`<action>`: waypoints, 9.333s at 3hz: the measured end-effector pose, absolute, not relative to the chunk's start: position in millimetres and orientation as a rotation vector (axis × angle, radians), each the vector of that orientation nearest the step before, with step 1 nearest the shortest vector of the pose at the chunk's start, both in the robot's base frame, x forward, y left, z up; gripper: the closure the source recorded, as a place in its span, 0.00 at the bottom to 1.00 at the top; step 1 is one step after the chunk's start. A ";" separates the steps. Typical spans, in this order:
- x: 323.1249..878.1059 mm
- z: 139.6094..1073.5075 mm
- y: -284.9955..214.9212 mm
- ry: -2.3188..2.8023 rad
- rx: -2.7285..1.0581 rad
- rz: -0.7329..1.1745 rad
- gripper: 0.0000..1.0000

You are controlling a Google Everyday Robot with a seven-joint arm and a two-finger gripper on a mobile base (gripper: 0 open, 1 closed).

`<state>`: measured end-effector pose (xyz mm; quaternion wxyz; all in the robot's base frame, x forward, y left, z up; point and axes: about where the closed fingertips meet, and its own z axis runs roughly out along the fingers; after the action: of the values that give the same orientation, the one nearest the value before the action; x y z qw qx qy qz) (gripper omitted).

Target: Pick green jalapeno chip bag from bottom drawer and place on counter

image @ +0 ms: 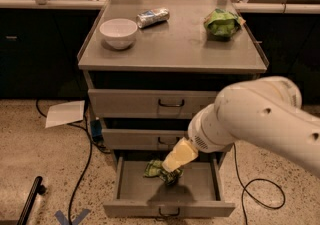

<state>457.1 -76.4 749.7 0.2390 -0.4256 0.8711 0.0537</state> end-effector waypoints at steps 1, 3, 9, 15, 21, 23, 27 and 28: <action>473.0 687.0 -72.3 2.380 -1.109 0.239 0.00; 487.2 621.3 -60.3 2.402 -1.091 0.344 0.00; 485.2 466.8 -43.1 2.372 -0.743 0.591 0.00; 516.2 279.6 -36.5 2.336 -0.532 0.867 0.00; 605.5 227.7 -44.9 2.013 -0.629 0.939 0.00; 599.0 218.5 -33.9 1.990 -0.684 0.865 0.00; 650.8 177.9 -51.6 2.018 -0.788 0.598 0.00; 652.1 156.7 -52.1 2.046 -0.739 0.588 0.00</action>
Offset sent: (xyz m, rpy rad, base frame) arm 0.0498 0.0277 -0.1887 0.1917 0.1071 -0.0128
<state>652.1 -52.1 156.7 0.4296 -0.2962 0.8199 0.2356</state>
